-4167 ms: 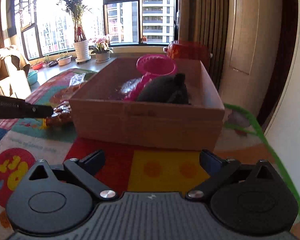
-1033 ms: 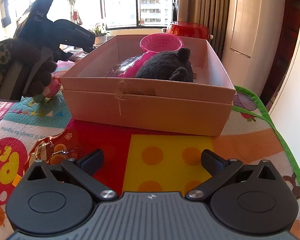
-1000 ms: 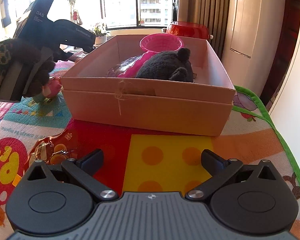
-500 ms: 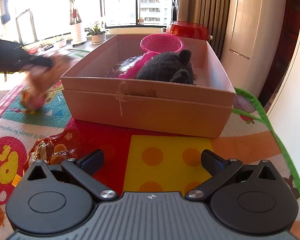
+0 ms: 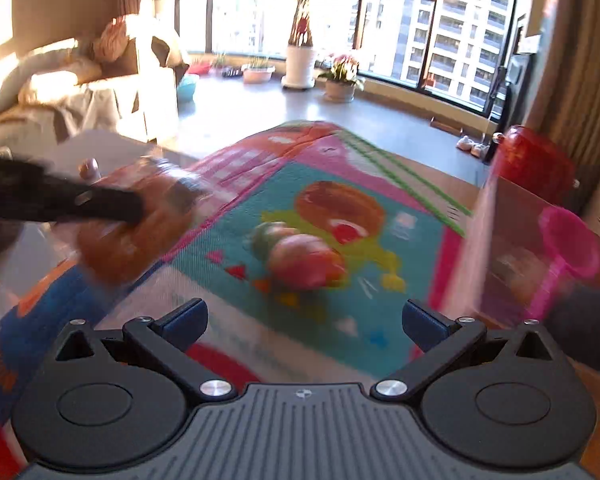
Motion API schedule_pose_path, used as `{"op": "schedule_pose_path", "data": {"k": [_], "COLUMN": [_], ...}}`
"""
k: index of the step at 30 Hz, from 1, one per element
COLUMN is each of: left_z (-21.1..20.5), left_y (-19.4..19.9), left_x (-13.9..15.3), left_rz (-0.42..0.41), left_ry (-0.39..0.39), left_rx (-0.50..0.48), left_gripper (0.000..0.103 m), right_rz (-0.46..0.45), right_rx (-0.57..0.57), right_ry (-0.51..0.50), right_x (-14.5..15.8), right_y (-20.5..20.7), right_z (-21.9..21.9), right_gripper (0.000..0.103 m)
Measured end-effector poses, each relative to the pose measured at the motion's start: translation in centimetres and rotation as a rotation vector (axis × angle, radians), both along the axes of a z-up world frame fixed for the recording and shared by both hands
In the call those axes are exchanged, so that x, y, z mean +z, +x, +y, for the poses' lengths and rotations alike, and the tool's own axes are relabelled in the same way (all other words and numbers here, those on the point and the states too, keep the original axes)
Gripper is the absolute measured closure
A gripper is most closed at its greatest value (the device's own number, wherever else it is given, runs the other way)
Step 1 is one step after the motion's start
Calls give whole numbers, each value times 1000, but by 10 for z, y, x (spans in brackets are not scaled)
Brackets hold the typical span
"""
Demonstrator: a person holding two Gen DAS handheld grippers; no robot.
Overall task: Organize objects
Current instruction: 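Lift the bread bag with the left tool while the right tool grasps the pink pig figure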
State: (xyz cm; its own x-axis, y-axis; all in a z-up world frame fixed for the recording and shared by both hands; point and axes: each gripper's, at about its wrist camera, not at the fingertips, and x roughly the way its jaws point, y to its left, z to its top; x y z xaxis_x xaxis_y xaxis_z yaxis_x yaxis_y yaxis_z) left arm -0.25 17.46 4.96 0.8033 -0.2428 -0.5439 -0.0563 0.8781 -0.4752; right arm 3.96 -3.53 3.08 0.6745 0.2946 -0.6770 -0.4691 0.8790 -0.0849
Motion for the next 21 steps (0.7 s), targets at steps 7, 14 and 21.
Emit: {"op": "schedule_pose_path", "data": {"k": [7, 14, 21], "left_z": [16, 14, -17], "left_y": [-14, -22, -21], "left_x": [-8, -16, -18], "left_rz": [21, 43, 42], "left_ry": [6, 15, 20], "left_rx": [40, 24, -83], "left_gripper": [63, 63, 63], "right_rz": [82, 104, 52], "right_rx": [-69, -35, -28], "right_ry": [-21, 14, 84], "right_x": [-16, -5, 32], "right_y": [62, 58, -2], "right_z": [38, 31, -29], "right_gripper": [2, 52, 65]}}
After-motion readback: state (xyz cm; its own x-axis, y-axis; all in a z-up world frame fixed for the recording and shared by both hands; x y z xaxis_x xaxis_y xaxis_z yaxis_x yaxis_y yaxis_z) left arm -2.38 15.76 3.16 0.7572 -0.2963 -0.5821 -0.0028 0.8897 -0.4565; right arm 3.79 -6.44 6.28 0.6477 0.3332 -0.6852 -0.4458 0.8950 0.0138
